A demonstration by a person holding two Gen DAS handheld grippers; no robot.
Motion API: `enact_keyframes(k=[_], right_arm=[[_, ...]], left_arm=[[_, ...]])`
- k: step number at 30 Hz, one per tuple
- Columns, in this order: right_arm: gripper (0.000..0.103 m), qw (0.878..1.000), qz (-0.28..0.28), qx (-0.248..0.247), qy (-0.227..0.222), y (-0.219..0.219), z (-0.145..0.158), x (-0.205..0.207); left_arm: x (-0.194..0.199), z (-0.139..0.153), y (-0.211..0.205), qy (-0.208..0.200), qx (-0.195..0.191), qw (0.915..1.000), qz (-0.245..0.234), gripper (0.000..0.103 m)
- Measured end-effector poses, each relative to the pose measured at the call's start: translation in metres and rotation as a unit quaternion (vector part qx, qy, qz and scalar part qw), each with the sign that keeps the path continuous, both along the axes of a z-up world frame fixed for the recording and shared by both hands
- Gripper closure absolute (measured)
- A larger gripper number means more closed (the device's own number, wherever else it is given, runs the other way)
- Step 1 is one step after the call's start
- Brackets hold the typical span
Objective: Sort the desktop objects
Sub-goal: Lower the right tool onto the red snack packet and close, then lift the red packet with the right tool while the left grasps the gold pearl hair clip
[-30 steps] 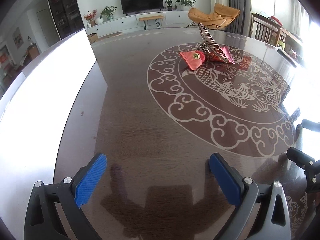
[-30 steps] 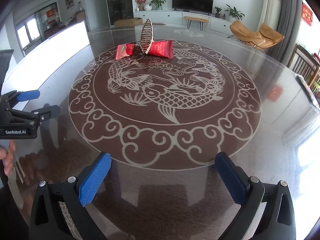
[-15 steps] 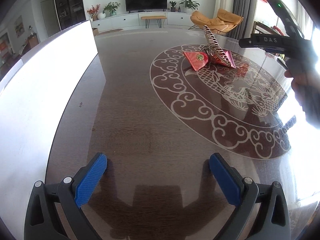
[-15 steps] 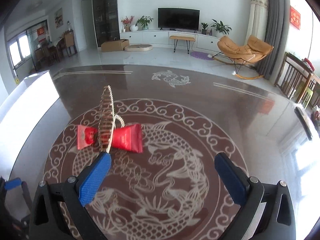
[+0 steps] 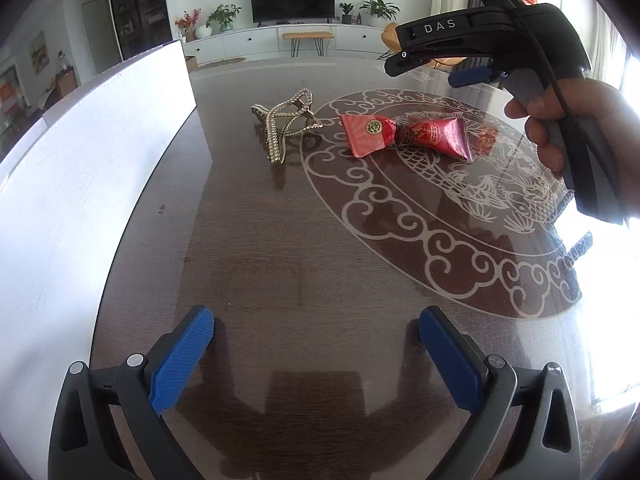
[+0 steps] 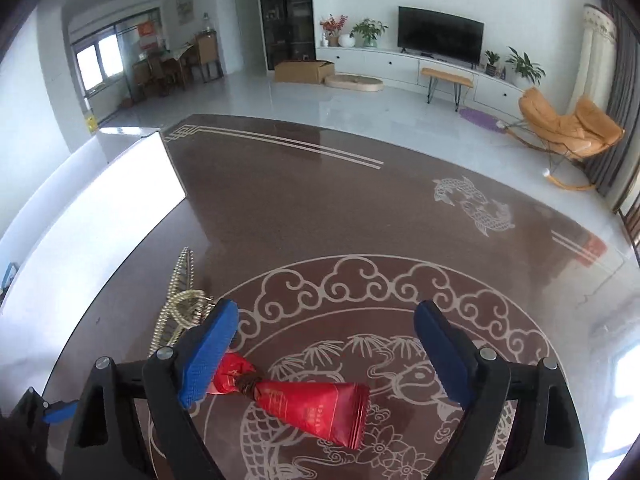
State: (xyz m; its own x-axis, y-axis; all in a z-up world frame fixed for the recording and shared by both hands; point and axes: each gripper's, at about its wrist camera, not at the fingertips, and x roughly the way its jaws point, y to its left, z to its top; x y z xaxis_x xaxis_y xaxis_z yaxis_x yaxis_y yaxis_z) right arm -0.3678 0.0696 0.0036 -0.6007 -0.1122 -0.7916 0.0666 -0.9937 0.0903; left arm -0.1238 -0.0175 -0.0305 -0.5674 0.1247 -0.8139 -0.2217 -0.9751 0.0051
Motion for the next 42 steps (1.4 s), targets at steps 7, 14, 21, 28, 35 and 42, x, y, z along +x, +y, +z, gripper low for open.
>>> enact_keyframes(k=[7, 14, 21, 28, 35, 42], right_arm=[[0.013, 0.992, 0.107, -0.062, 0.016, -0.025, -0.006, 0.018], [0.014, 0.967, 0.249, 0.046, -0.025, -0.066, -0.041, 0.036], [0.076, 0.975, 0.216, 0.051, -0.012, -0.051, -0.047, 0.059], [0.078, 0.988, 0.148, 0.047, 0.013, -0.010, -0.051, 0.121], [0.078, 0.993, 0.100, 0.061, 0.014, 0.032, -0.047, 0.196], [0.040, 0.997, 0.067, 0.046, 0.015, 0.055, -0.046, 0.197]], left_arm=[[0.000, 0.001, 0.001, 0.000, 0.000, 1.0000, 0.000, 0.000], [-0.006, 0.001, 0.001, 0.000, 0.000, 1.0000, -0.001, 0.000], [-0.006, 0.002, 0.001, 0.000, 0.000, 1.0000, -0.001, 0.000], [-0.005, 0.002, 0.001, 0.000, 0.000, 1.0000, -0.001, 0.000], [-0.006, 0.002, 0.001, 0.000, 0.000, 1.0000, -0.002, 0.000], [-0.006, 0.002, 0.001, -0.001, 0.000, 1.0000, -0.002, 0.000]])
